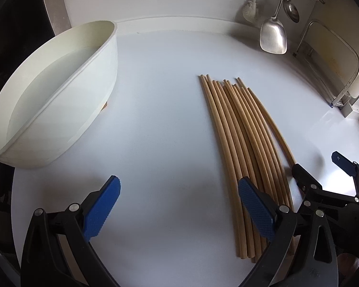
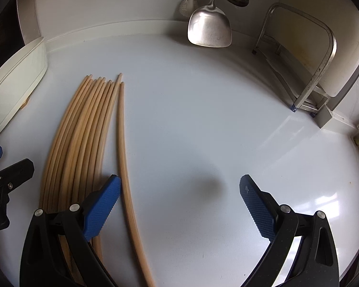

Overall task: Organize utensils
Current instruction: 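Separate one chopstick with the right gripper while the left gripper closes on another chopstick, then lift the held chopsticks with both grippers and carry them over the white basin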

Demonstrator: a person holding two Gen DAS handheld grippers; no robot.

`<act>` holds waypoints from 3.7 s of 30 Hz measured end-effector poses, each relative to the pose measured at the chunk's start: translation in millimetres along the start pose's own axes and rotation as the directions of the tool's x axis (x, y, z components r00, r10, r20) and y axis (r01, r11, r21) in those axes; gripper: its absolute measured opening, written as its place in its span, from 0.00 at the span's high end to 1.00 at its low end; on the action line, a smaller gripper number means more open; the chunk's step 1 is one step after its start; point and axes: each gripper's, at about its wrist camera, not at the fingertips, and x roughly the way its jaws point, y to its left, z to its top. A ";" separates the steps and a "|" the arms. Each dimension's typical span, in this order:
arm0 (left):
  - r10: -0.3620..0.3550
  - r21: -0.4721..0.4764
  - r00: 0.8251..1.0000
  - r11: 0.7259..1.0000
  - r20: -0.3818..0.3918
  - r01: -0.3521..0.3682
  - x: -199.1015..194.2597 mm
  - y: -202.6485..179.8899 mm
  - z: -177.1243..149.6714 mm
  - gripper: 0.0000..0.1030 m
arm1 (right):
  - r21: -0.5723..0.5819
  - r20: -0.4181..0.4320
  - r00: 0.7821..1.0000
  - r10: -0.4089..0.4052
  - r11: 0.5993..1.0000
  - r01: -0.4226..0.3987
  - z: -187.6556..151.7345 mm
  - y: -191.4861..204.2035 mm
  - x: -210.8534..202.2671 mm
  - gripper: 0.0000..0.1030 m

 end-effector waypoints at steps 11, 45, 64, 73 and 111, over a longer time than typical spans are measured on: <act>-0.011 -0.021 0.999 1.000 -0.044 0.011 13.1 -0.7 -5.0 0.06 | 0.018 0.002 1.000 0.008 1.000 -0.008 -0.3 -10.2 -1.8 0.08; 0.085 -0.031 0.995 0.996 -0.044 -0.086 20.2 10.4 10.2 0.06 | -0.010 0.043 0.999 0.003 1.000 -0.002 11.4 -12.5 2.5 0.08; 0.025 0.028 0.999 0.999 0.026 -0.026 8.8 -11.2 6.4 0.92 | -0.164 0.067 0.989 0.133 0.979 -0.121 8.8 18.1 -9.8 0.94; -0.071 -0.039 0.997 0.997 0.012 0.072 -9.1 0.3 8.9 0.93 | -0.052 0.072 0.976 0.205 0.978 -0.202 14.5 -7.1 -28.8 0.94; -0.105 -0.147 0.994 0.984 -0.009 0.103 -48.0 273.6 112.4 0.93 | 0.014 -0.006 0.907 0.422 0.907 -0.422 154.7 279.9 -38.3 0.94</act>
